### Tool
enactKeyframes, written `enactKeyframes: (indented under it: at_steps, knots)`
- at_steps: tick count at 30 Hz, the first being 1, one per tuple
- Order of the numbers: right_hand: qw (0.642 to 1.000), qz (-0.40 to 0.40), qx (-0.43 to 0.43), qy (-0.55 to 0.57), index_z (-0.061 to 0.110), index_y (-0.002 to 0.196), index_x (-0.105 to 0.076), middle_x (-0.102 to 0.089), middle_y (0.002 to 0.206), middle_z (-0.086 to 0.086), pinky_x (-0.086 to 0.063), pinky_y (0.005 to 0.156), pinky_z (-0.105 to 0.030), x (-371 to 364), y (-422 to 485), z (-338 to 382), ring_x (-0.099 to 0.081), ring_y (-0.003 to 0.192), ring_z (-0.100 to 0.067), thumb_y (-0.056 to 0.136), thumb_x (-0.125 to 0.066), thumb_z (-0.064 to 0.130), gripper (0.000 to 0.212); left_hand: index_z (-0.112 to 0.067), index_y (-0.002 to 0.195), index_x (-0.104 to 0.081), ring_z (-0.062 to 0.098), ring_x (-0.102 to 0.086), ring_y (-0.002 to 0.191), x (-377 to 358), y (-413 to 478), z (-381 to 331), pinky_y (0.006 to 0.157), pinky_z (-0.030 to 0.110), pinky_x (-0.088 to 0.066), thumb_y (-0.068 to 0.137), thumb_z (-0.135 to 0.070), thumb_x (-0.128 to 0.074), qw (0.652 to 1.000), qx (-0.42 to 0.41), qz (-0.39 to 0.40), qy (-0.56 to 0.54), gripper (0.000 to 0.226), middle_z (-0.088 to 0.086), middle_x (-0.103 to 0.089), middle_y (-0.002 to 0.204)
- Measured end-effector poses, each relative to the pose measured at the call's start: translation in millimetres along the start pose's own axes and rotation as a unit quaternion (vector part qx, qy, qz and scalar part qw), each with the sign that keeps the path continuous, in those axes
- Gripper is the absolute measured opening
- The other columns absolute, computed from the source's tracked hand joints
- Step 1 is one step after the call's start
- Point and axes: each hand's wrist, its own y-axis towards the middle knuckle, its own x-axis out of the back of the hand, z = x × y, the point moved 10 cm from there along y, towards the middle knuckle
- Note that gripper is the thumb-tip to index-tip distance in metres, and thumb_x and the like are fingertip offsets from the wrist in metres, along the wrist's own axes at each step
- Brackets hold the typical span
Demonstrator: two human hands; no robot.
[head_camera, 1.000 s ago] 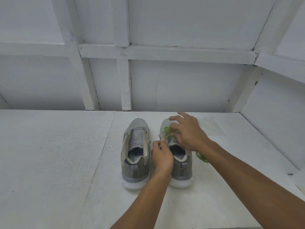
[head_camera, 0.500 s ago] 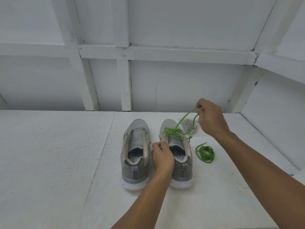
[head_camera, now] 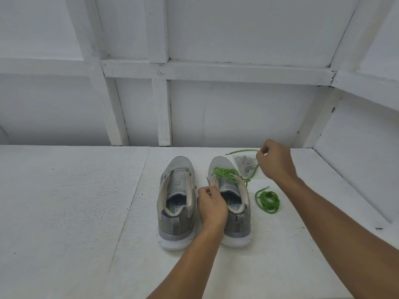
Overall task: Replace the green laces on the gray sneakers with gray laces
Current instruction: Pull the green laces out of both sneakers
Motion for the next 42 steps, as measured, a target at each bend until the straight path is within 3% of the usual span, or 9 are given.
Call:
enactKeyframes:
  at_steps: [8,15,17,20,24,27,32,36,42]
  knots:
    - [0.986,0.136,-0.091,-0.032,0.000,0.075,-0.063,-0.060,0.085,-0.015,-0.042,0.055,-0.029,-63.0,-30.7,-34.1,-0.058,0.069,-0.031,0.085,-0.051,0.009,0.018,-0.015,0.098,-0.052,0.021,-0.057,0.085,-1.6,4.0,6.0,0.070,0.033,-0.042,0.100,-0.046,-0.035,1.000,0.005,-0.006,-0.002,0.035,0.007,-0.061,0.095]
    - [0.976,0.182,-0.095,-0.066,0.013,0.056,-0.043,-0.053,0.075,-0.012,-0.030,0.046,-0.024,-70.5,-30.4,-37.5,-0.045,0.055,-0.022,0.089,-0.050,0.014,0.033,-0.018,0.107,-0.050,0.018,-0.057,0.092,-2.1,0.5,3.1,0.070,0.029,-0.039,0.099,-0.047,-0.039,1.000,0.015,0.014,0.003,0.032,0.006,-0.060,0.109]
    - [0.978,0.172,-0.090,-0.078,0.010,0.067,-0.056,-0.061,0.085,-0.016,-0.038,0.054,-0.026,-61.5,-28.8,-34.1,-0.054,0.065,-0.026,0.093,-0.046,0.018,0.029,-0.019,0.123,-0.045,0.019,-0.056,0.103,-3.4,-7.6,-7.4,0.074,0.028,-0.040,0.099,-0.046,-0.039,0.999,-0.006,0.037,0.033,0.036,0.005,-0.053,0.124]
    - [0.986,0.140,-0.061,-0.063,0.010,0.112,-0.066,-0.065,0.114,-0.012,-0.047,0.078,-0.034,-40.1,-27.9,-22.8,-0.061,0.100,-0.031,0.097,-0.047,0.022,0.027,-0.017,0.139,-0.034,0.012,-0.044,0.119,-1.0,-29.1,-50.5,0.089,0.020,-0.035,0.100,-0.030,-0.043,0.987,-0.136,0.047,0.071,0.042,-0.005,-0.037,0.137]
    - [0.991,0.126,-0.022,0.046,0.022,0.088,-0.068,-0.068,0.086,0.004,-0.042,0.061,-0.023,-19.9,-47.9,-1.6,-0.062,0.081,-0.014,0.092,-0.057,0.034,0.016,-0.019,0.113,-0.060,0.013,-0.042,0.119,-10.5,-29.1,-108.7,0.101,0.024,-0.035,0.089,-0.009,-0.051,0.929,-0.324,0.040,0.175,0.028,-0.002,-0.051,0.122]
    - [0.986,0.166,-0.018,0.031,0.023,0.075,-0.064,-0.065,0.074,0.006,-0.040,0.055,-0.023,-30.6,-69.9,-2.2,-0.060,0.071,-0.011,0.090,-0.059,0.045,0.027,-0.021,0.105,-0.068,0.022,-0.045,0.119,-38.3,-1.1,-109.0,0.100,0.038,-0.041,0.087,-0.017,-0.059,0.878,-0.320,0.115,0.337,0.021,0.003,-0.056,0.121]
    - [0.987,0.151,-0.031,0.044,0.021,0.073,-0.062,-0.064,0.072,0.005,-0.047,0.061,-0.030,-42.7,-84.4,-14.7,-0.059,0.069,-0.011,0.092,-0.056,0.046,0.032,-0.026,0.099,-0.072,0.025,-0.046,0.115,-69.9,9.7,-100.7,0.094,0.037,-0.041,0.087,-0.035,-0.064,0.752,-0.384,0.174,0.507,0.017,0.003,-0.058,0.116]
    - [0.991,0.102,-0.023,0.083,0.009,0.067,-0.057,-0.060,0.061,-0.001,-0.043,0.058,-0.034,-43.7,-89.4,-12.3,-0.054,0.062,-0.019,0.096,-0.053,0.037,0.041,-0.022,0.101,-0.071,0.025,-0.044,0.117,-79.9,9.9,-99.8,0.096,0.036,-0.036,0.090,-0.034,-0.059,0.712,-0.423,0.181,0.530,0.020,0.003,-0.057,0.118]
    - [0.990,0.066,-0.039,0.118,0.012,0.058,-0.045,-0.052,0.055,-0.003,-0.032,0.052,-0.029,-44.0,-94.4,-13.7,-0.042,0.054,-0.014,0.098,-0.050,0.031,0.044,-0.023,0.103,-0.069,0.023,-0.043,0.118,-83.5,13.5,-97.9,0.098,0.037,-0.035,0.087,-0.038,-0.062,0.676,-0.459,0.194,0.543,0.023,0.000,-0.058,0.119]
